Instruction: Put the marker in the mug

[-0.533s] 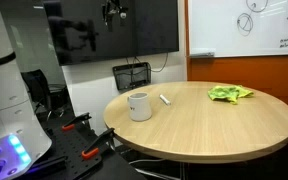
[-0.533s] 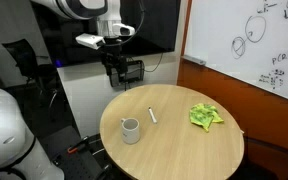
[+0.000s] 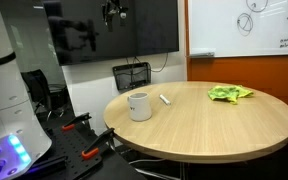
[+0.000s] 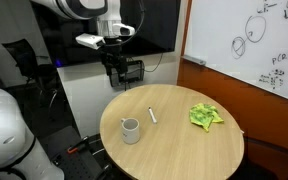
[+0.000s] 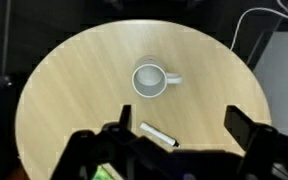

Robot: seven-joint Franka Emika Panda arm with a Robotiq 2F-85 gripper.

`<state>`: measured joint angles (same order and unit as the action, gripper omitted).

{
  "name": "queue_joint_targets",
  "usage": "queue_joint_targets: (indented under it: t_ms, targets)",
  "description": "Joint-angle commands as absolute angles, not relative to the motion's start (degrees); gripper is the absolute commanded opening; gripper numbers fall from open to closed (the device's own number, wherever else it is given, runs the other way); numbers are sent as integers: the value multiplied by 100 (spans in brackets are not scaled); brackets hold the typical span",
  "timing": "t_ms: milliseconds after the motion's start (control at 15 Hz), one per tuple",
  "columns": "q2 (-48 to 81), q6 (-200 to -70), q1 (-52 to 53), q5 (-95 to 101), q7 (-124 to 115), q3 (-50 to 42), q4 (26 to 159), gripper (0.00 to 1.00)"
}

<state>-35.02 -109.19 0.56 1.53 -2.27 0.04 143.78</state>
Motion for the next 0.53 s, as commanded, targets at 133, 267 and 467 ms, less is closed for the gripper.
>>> queue_joint_targets:
  t_ms: [133, 267, 467]
  targets:
    - [-3395, -11259, 107, 148, 144, -76, 14384, 100]
    - [-3068, -11689, 125, 302, 433, -51, 14288, 100]
    - [-2217, -12348, 148, 578, 1021, -24, 14005, 100]
